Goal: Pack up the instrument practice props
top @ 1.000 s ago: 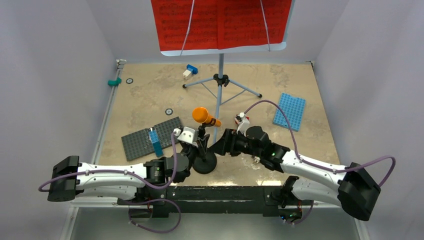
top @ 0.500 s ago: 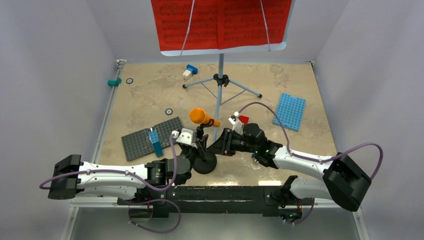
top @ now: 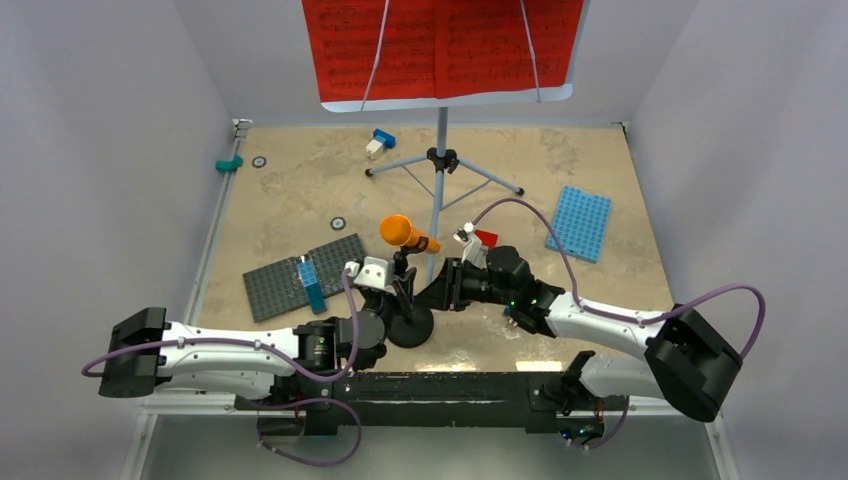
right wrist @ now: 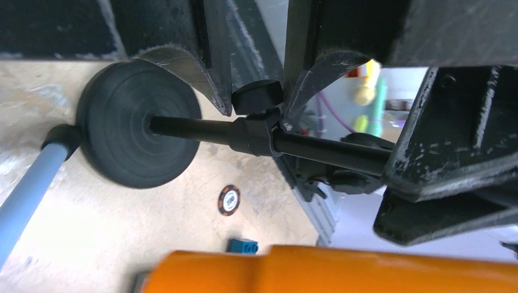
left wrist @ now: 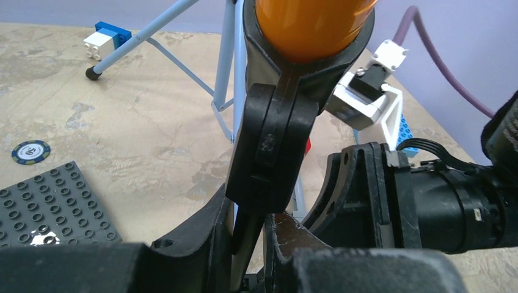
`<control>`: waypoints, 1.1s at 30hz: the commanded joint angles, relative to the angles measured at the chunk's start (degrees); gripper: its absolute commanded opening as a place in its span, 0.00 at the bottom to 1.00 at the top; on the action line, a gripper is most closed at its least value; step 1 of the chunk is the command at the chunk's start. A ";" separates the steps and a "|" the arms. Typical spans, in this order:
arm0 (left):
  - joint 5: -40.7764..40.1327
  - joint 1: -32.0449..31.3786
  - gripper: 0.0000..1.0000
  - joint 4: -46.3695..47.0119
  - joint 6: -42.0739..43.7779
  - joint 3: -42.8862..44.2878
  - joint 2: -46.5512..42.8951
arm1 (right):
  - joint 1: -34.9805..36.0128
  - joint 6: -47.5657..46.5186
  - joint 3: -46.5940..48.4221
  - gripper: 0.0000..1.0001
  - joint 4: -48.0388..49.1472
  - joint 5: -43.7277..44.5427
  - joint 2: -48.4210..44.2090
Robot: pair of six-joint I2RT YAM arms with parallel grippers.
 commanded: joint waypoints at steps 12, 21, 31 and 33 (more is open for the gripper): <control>14.61 -3.69 0.00 -17.31 -15.79 -6.59 8.85 | 24.96 -48.41 3.16 0.00 -7.25 51.08 1.61; 13.88 -4.14 0.00 -18.60 -17.06 -6.19 9.65 | 26.77 -42.65 6.32 0.31 -17.56 52.23 0.02; 12.59 -4.22 0.00 -19.11 -16.38 -5.35 9.28 | 13.53 -15.48 4.80 0.78 -18.21 22.75 -11.21; 12.49 -4.27 0.00 -18.87 -15.77 -5.13 9.22 | 10.90 -11.64 4.71 0.78 -16.72 16.86 -10.42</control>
